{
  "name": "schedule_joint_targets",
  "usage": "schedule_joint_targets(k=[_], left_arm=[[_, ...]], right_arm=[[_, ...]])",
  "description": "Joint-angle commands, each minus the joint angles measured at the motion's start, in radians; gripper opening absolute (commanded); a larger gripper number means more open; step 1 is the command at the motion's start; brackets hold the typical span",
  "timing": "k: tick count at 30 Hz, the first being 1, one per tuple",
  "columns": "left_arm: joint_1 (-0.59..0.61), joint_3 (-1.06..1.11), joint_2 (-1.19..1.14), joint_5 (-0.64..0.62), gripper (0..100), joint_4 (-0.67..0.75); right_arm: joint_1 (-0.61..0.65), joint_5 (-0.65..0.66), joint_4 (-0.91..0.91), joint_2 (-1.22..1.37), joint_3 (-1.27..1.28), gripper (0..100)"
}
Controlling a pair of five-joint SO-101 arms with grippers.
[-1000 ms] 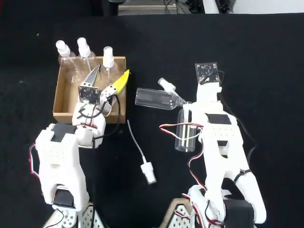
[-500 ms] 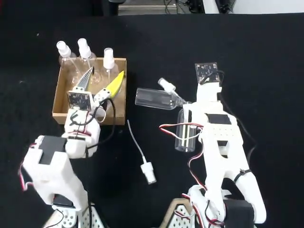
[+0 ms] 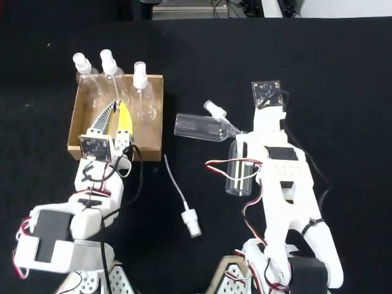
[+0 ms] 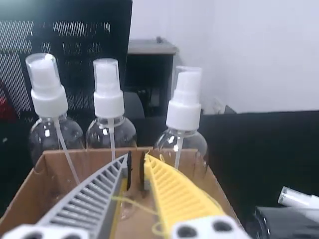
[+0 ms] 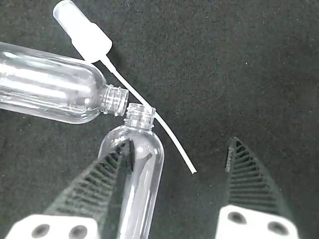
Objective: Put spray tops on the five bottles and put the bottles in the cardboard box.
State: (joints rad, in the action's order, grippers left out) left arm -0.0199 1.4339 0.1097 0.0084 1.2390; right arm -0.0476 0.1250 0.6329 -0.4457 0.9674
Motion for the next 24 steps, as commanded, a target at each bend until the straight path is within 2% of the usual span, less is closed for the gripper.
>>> schedule_joint_targets(k=[1, 4, 10, 12, 14, 16, 19, 24], left_arm=[[-0.005, 0.007, 0.161, -0.003, 7, -0.204], [0.002, 0.005, 0.304, 0.0, 3, -0.373], [0.008, -0.11, 0.608, -0.006, 4, -0.936], [0.038, -0.142, 0.663, -0.002, 4, -1.074], [0.071, -0.133, 0.69, 0.0, 4, -1.14], [0.091, -0.096, 0.713, -0.003, 4, -1.138], [0.056, -0.096, 0.71, -0.002, 4, -1.143], [0.012, -0.305, 0.595, -0.009, 4, -1.39]], right_arm=[[-0.011, 0.0, -0.023, -0.061, -0.005, 27.2], [-0.011, 0.0, -0.023, -0.061, -0.005, 27.2], [-0.011, 0.002, -0.023, -0.061, -0.005, 27.2], [-0.011, 0.002, -0.023, -0.061, -0.005, 27.2], [-0.011, 0.002, -0.023, -0.061, -0.005, 27.2], [-0.011, 0.002, -0.023, -0.061, -0.005, 27.2], [-0.011, 0.002, -0.023, -0.061, -0.005, 27.2], [-0.011, 0.002, -0.023, -0.061, -0.004, 27.2]])
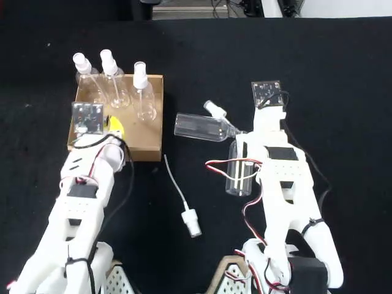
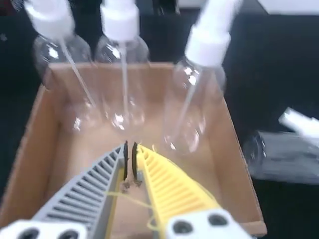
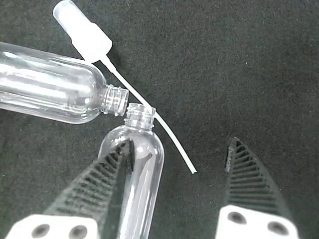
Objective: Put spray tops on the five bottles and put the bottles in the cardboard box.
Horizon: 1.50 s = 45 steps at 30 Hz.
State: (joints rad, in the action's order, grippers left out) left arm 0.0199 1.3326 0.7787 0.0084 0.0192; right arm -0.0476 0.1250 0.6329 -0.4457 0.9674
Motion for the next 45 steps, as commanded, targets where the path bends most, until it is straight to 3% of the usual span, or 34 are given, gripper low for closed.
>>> schedule_joint_targets(k=[1, 4, 17, 29, 45], left_arm=[[-0.031, -0.254, -0.115, -0.009, 4, -0.215], [-0.038, -0.355, -0.232, -0.009, 4, -0.273], [-0.13, -0.478, -0.505, -0.008, 4, -0.192], [-0.154, -0.673, -0.654, -0.009, 4, -0.354], [-0.162, -0.687, -0.767, -0.009, 4, -0.25]], right_arm=[[-0.011, 0.002, -0.023, -0.061, -0.001, 27.2], [-0.014, 0.0, -0.023, -0.061, 0.001, 27.2], [-0.008, -0.008, -0.025, -0.061, 0.01, 27.2], [-0.008, -0.008, -0.052, -0.061, 0.021, 27.2], [-0.008, -0.008, -0.052, -0.061, 0.024, 27.2]])
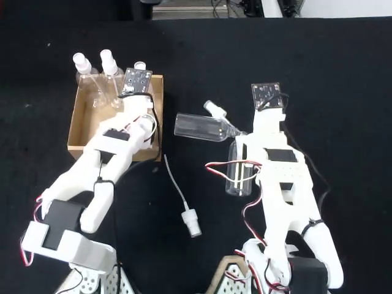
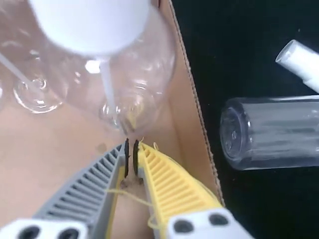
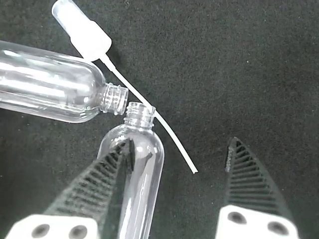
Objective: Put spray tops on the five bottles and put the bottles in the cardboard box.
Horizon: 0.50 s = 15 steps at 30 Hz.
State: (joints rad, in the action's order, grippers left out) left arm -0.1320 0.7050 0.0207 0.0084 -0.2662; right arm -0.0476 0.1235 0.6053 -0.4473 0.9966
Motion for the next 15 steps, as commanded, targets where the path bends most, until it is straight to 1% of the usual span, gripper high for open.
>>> schedule_joint_targets(k=[1, 15], left_arm=[[-0.01, -0.065, -0.017, -0.009, 4, 0.037], [-0.002, -0.182, -0.121, -0.009, 4, 0.043]], right_arm=[[-0.008, -0.006, -0.025, -0.059, -0.005, 27.2], [-0.008, -0.006, -0.025, -0.059, -0.005, 27.2]])
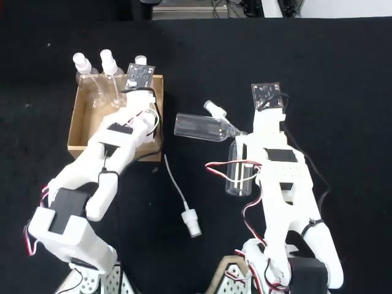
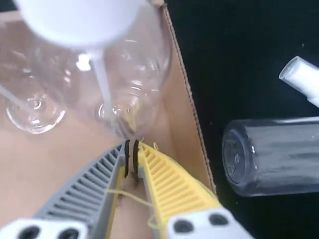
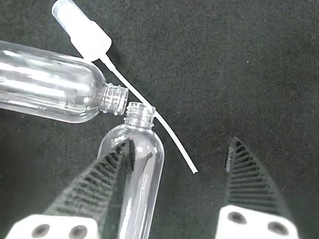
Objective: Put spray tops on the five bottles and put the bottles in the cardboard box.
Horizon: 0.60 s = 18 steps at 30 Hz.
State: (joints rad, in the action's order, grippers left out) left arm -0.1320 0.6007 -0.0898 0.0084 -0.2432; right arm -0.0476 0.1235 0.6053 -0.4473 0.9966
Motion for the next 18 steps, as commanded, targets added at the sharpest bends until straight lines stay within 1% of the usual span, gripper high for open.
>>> schedule_joint_targets(k=[1, 18], left_arm=[[-0.002, -0.084, -0.018, -0.009, 4, 0.02], [-0.001, -0.101, -0.037, -0.011, 4, 0.02]], right_arm=[[-0.008, -0.006, -0.025, -0.059, -0.005, 27.2], [-0.008, -0.006, -0.025, -0.059, -0.004, 27.2]])
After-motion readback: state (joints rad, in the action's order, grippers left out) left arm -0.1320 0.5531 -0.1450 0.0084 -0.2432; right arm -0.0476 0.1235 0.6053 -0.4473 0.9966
